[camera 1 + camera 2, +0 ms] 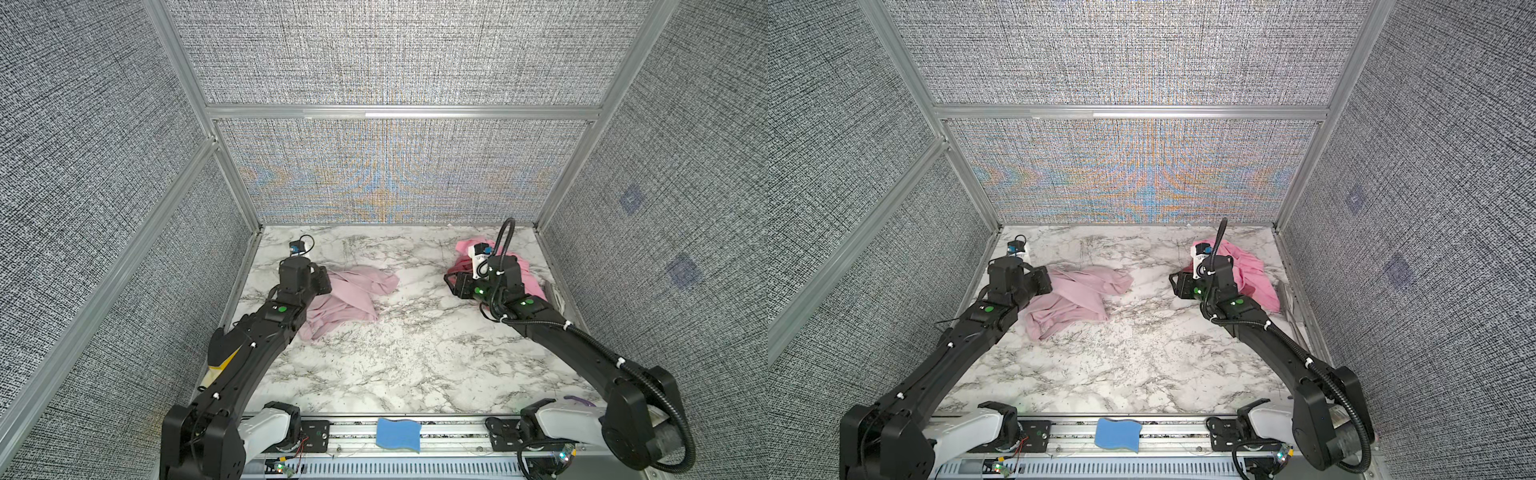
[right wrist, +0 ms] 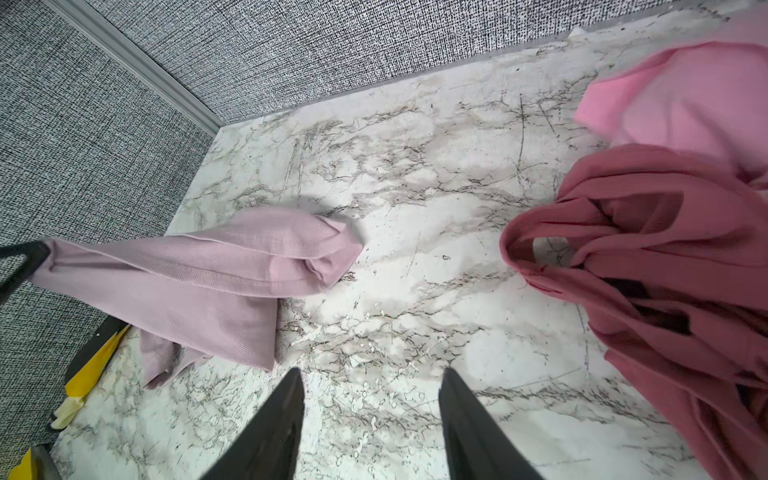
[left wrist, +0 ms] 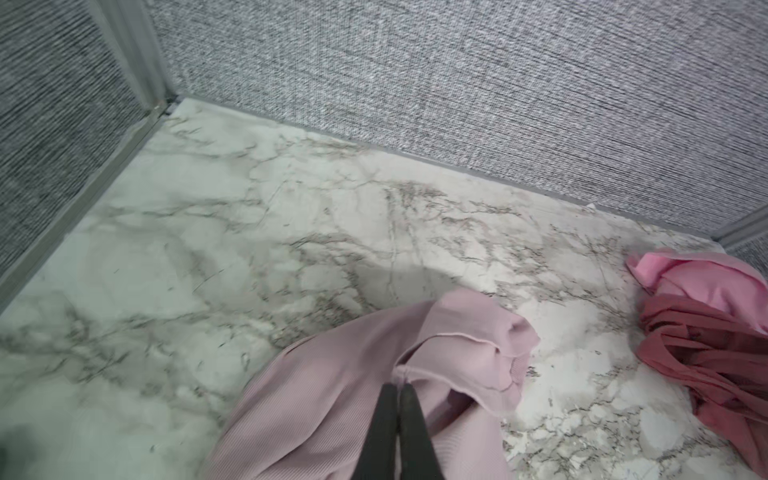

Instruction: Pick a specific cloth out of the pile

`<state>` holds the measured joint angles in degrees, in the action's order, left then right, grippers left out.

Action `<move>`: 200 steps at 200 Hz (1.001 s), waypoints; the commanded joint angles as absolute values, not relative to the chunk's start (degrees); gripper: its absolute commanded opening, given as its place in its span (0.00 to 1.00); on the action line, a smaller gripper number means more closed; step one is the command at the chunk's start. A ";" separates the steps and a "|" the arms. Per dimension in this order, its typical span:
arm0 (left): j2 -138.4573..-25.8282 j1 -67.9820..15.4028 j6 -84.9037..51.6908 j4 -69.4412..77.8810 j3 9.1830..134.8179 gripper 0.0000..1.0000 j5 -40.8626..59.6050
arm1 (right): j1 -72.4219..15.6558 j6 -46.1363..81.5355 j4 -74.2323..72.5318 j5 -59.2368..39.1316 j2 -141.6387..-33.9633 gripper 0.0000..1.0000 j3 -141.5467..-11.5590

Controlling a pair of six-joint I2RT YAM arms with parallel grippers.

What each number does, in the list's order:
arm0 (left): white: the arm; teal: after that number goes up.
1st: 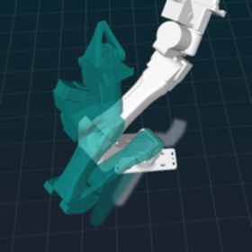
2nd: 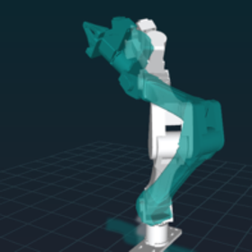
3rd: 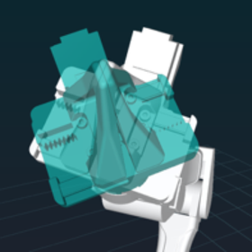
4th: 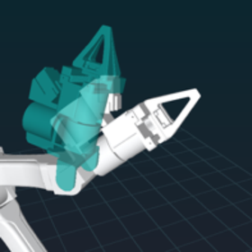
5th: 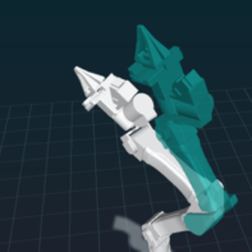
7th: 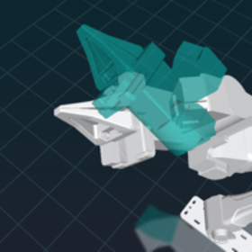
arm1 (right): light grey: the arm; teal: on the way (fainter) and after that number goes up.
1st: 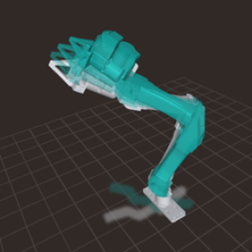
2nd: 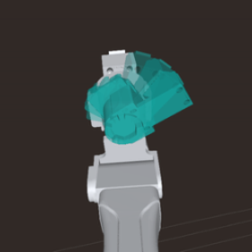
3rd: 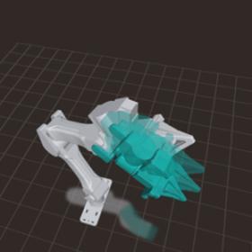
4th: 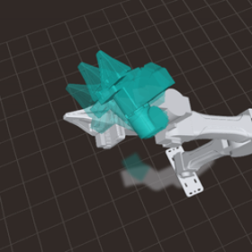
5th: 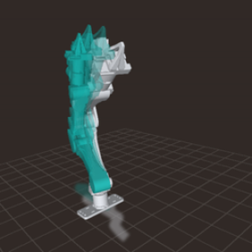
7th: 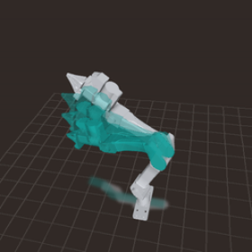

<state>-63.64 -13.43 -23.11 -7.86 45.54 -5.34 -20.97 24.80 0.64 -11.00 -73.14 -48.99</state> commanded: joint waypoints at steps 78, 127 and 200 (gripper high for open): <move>-60.91 -7.65 -30.37 -9.78 32.87 0.00 -13.80 | -20.49 24.61 -1.23 -15.62 -75.75 0.54 -51.29; -62.43 -7.43 -33.53 -7.91 27.91 0.00 -11.63 | -20.08 24.84 -1.32 -15.47 -74.16 0.54 -50.51; -59.67 -7.43 -33.86 -10.00 30.61 0.42 -10.54 | -19.69 25.00 -0.44 -15.00 -71.42 0.54 -48.82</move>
